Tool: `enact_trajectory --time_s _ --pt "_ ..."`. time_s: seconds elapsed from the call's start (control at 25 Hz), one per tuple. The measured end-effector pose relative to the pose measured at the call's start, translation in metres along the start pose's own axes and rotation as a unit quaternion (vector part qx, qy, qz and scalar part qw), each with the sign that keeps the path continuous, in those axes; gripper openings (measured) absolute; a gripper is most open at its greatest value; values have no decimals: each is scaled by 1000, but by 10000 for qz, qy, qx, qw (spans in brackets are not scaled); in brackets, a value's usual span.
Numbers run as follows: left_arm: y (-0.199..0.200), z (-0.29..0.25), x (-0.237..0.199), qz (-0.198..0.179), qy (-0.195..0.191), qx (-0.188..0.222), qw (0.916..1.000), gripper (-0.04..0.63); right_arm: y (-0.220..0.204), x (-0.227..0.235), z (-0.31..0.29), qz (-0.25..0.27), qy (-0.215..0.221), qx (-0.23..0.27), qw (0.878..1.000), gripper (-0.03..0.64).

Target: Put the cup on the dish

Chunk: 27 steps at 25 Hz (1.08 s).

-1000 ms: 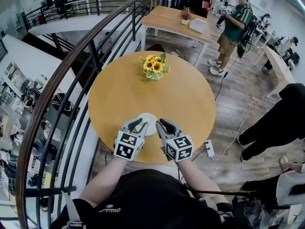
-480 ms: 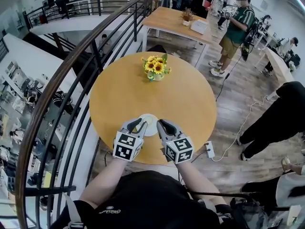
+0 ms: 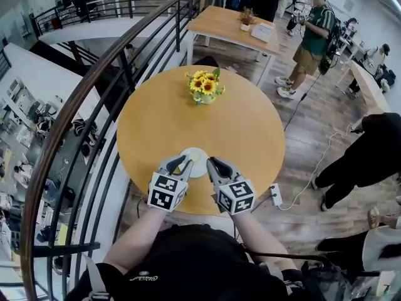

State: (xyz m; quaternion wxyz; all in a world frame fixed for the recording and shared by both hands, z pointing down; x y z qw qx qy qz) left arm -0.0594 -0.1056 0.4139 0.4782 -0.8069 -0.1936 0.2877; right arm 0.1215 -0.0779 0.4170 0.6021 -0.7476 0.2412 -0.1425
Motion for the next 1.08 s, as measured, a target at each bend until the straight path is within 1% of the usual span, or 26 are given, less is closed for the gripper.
enact_trajectory --time_s 0.56,1.08 --pt "-4 -5 1 44 -27 -113 9999 87 -3 0 1 30 49 -103 9999 35" --pt "-7 -10 5 -19 -76 -193 9998 87 -5 3 4 62 90 -162 9998 35"
Point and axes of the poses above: the fingertips, and each gripper's own axes: z backward along the fingers, x to its right, y out of its top, the point moved 10 cm from there along z, backward along the fingers, and after that the axes turned 13 degrees about z, right-handed, at the moved point
